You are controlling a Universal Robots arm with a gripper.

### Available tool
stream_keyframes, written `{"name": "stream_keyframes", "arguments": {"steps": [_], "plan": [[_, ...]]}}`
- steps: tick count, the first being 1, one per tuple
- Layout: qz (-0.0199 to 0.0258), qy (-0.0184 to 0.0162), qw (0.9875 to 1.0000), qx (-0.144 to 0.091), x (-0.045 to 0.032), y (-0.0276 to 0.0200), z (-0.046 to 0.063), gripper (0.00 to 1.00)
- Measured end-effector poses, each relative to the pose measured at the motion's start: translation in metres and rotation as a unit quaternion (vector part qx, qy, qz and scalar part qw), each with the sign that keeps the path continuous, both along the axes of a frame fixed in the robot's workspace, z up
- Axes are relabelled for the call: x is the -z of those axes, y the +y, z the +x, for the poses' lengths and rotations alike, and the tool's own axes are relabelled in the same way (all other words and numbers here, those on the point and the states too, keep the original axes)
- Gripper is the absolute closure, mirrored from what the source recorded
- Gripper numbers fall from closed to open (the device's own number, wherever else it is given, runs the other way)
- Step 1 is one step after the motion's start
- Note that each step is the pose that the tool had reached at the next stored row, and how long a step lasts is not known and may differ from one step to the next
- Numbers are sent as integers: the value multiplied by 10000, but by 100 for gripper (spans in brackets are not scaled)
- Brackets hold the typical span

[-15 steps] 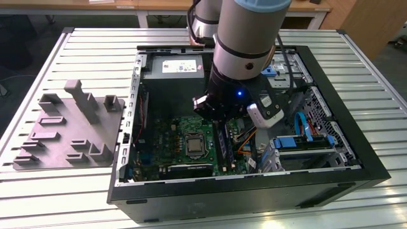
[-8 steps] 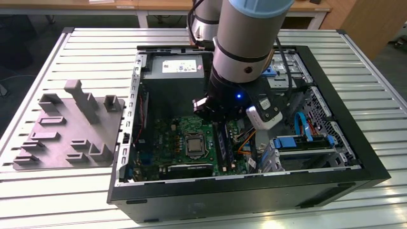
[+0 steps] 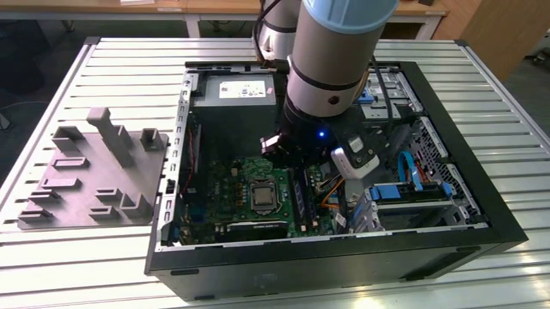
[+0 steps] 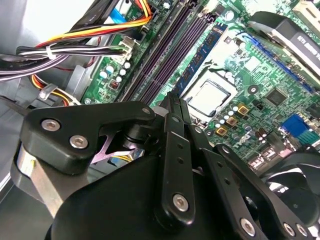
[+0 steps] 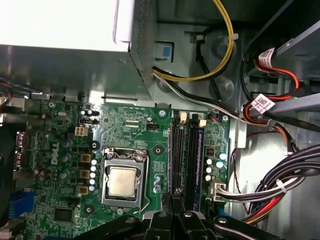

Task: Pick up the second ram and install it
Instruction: 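Insert the second ram into the second slot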

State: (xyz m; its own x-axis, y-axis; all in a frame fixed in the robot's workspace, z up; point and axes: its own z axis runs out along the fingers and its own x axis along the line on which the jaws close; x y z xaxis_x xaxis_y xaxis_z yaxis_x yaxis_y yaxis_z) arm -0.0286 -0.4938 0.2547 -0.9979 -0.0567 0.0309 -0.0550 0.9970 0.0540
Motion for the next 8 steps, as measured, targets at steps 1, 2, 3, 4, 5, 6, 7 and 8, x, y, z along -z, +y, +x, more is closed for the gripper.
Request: {"name": "stream_keyframes", "arguments": {"steps": [1,2,3,4,5,6,7,8], "plan": [[0,0,10000,24,4,0,0,89],[-1,0,10000,53,7,0,0,89],[-1,0,10000,85,11,0,0,89],[0,0,9999,113,14,0,0,89],[-1,0,9999,125,15,0,0,89],[0,0,9999,126,20,0,0,89],[2,-1,9999,127,28,1,0,89],[1,0,9999,131,35,-1,0,89]]}}
